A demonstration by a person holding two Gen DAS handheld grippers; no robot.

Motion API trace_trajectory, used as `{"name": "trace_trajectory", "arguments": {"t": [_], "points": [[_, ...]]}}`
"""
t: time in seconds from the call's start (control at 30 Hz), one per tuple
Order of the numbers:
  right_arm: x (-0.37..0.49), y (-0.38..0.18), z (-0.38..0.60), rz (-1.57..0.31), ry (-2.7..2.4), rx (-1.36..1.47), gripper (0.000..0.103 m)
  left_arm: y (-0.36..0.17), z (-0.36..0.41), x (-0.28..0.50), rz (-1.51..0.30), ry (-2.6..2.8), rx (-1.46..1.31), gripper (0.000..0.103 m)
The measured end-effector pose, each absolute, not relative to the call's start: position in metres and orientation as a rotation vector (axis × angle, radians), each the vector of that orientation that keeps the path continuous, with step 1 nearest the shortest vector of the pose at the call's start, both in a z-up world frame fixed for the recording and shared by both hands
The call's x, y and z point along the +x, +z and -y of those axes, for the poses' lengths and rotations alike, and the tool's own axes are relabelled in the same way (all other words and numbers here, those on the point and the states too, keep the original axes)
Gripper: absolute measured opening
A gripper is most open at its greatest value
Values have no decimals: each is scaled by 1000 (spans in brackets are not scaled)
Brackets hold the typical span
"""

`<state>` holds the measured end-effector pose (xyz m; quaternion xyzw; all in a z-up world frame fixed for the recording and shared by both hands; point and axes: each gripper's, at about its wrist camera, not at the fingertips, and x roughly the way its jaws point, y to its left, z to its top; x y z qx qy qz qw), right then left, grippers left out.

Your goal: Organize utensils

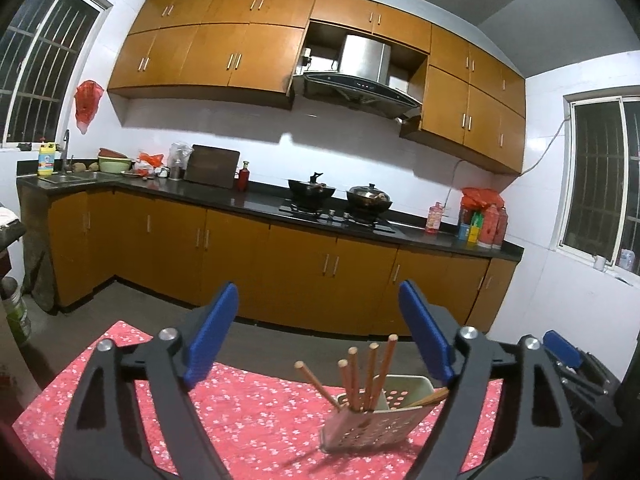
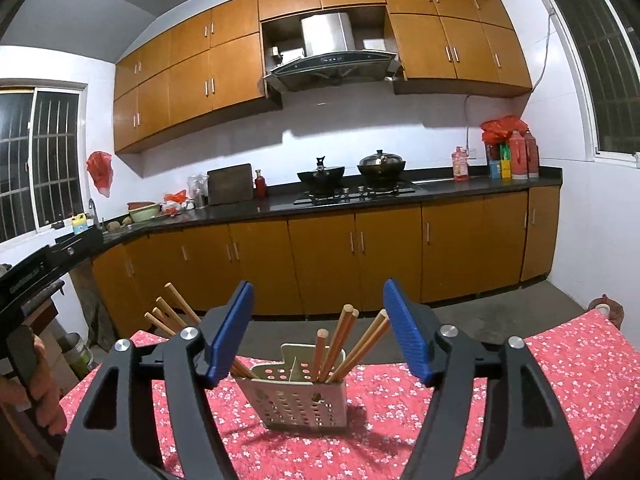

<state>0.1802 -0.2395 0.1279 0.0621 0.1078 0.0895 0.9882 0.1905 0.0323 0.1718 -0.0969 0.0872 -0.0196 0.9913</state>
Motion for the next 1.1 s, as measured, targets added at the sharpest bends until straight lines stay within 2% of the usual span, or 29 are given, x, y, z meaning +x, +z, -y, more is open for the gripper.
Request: {"name": "trace_trajectory", "arguments": {"t": [0.03, 0.1, 0.13, 0.57, 1.1], "points": [[179, 128, 240, -218, 176, 124, 76, 171, -34, 188, -174, -37, -190, 87], [176, 129, 240, -213, 162, 126, 97, 171, -35, 183, -170, -31, -175, 94], [173, 129, 240, -205, 155, 127, 101, 170, -36, 180, -167, -29, -167, 99], [113, 124, 231, -142, 64, -20, 101, 142, -23, 112, -174, -32, 23, 99], [51, 41, 220, -243, 64, 30, 101, 60, -31, 39, -232, 0, -42, 99]]}}
